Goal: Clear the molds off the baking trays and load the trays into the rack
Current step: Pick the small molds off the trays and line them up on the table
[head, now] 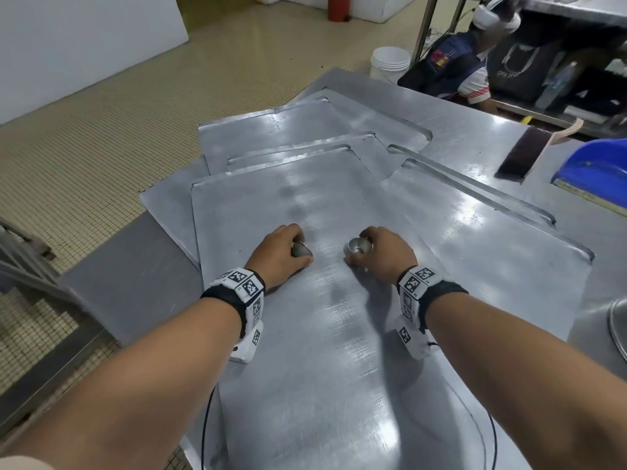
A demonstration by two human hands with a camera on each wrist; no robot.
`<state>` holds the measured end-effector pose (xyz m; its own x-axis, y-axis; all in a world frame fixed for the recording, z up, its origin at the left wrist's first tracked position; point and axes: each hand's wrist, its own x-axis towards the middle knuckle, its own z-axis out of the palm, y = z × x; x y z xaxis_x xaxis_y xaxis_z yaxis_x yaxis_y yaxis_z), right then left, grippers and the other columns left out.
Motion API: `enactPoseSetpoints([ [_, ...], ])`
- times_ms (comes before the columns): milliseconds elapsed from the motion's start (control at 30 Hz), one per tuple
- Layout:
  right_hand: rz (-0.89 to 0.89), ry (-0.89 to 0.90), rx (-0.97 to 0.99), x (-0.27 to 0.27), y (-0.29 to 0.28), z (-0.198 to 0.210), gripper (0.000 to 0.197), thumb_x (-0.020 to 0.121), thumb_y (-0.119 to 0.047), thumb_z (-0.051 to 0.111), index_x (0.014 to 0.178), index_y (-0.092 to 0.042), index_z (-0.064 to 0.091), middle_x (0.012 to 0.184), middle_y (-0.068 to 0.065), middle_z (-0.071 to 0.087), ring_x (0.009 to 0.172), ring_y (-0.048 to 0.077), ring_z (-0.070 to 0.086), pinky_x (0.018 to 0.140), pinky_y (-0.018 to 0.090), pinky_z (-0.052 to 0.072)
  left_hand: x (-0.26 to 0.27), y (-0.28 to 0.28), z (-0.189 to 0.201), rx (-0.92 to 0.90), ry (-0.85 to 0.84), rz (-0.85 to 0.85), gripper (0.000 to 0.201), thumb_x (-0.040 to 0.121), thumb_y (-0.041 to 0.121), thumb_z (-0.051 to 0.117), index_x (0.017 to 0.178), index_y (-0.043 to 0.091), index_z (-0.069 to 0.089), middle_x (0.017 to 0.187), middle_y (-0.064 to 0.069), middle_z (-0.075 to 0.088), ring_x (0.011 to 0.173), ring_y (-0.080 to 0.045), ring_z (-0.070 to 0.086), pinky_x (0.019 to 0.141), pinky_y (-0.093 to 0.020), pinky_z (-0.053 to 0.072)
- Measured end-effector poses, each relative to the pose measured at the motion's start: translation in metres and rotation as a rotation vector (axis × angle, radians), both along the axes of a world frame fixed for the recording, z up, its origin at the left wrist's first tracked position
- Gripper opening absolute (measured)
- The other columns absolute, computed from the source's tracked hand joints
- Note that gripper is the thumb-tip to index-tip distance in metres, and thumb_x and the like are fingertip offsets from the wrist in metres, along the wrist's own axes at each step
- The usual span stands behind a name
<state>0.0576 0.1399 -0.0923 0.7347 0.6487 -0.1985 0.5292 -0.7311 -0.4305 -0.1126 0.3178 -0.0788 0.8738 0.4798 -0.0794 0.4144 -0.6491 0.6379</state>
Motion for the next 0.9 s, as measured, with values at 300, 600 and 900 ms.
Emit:
enactPoseSetpoints([
  [300,-0.002,0.058,0.058,-0.034,-0.026,0.003,0.053,0.074,-0.049,0.080,0.117,-0.024,0.062,0.109,-0.002,0.068,0.097,0.020,0.063,0.084,0.036,0.054,-0.024,-0.021,0.003,0.003,0.084,0.021,0.037,0.075,0.035,0.084,0.088,0.024,0.052,0.093,0.006,0.055,0.082,-0.017,0.054,0.064,-0.025,0.038],
  [600,0.005,0.112,0.036,-0.064,-0.067,0.009,0.054,0.077,-0.048,0.079,0.123,-0.026,0.061,0.113,0.000,0.070,0.101,0.021,0.065,0.087,0.035,0.054,-0.040,-0.059,0.011,0.009,0.244,-0.076,0.054,0.071,0.043,0.087,0.114,0.024,0.062,0.111,0.005,0.050,0.100,-0.017,0.056,0.086,-0.030,0.047],
  [900,0.037,0.134,0.072,-0.084,-0.145,0.048,0.054,0.074,-0.050,0.082,0.118,-0.024,0.066,0.109,-0.003,0.070,0.098,0.020,0.063,0.086,0.034,0.052,-0.061,-0.134,0.048,-0.059,0.171,-0.104,0.051,0.068,0.052,0.088,0.107,0.025,0.070,0.098,0.008,0.066,0.089,-0.012,0.062,0.081,-0.030,0.053],
])
